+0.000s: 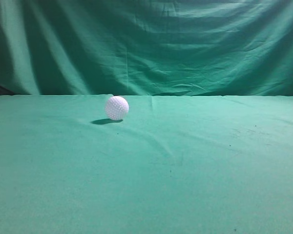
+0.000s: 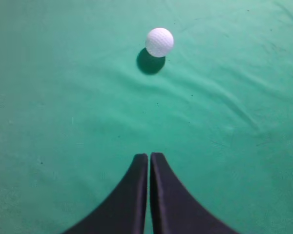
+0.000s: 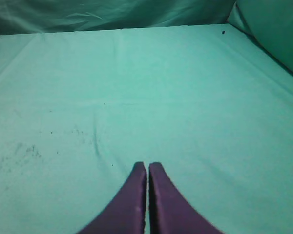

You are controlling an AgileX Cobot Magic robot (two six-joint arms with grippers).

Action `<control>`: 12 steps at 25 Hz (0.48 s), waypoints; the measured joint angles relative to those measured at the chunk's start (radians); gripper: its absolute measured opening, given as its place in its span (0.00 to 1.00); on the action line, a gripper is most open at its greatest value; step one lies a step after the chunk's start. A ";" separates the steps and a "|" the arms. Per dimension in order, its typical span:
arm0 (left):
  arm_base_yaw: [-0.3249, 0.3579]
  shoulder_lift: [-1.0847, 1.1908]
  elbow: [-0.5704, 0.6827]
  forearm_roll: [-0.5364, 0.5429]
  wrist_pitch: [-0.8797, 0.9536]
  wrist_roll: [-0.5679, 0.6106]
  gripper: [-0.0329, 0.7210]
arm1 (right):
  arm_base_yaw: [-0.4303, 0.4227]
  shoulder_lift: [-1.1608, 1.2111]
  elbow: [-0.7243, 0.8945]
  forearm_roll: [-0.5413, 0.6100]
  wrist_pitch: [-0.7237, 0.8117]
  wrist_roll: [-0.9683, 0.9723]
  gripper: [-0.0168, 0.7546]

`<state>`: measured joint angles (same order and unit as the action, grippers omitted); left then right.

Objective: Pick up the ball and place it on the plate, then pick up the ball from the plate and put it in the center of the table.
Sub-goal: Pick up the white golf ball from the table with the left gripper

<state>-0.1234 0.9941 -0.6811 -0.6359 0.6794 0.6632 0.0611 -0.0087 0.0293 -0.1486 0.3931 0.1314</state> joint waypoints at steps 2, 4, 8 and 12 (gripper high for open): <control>-0.051 0.066 -0.041 0.013 -0.007 0.002 0.04 | 0.000 0.000 0.000 0.000 0.000 0.000 0.02; -0.125 0.141 -0.087 0.057 -0.025 0.002 0.04 | 0.000 0.000 0.000 0.000 0.000 0.000 0.02; -0.258 0.330 -0.192 0.121 -0.057 -0.021 0.04 | 0.000 0.000 0.000 0.000 0.000 0.000 0.02; -0.320 0.525 -0.338 0.185 -0.057 -0.037 0.04 | 0.000 0.000 0.000 0.000 0.000 0.000 0.02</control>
<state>-0.4431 1.5193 -1.0195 -0.4512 0.6227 0.6257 0.0611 -0.0087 0.0293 -0.1486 0.3931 0.1314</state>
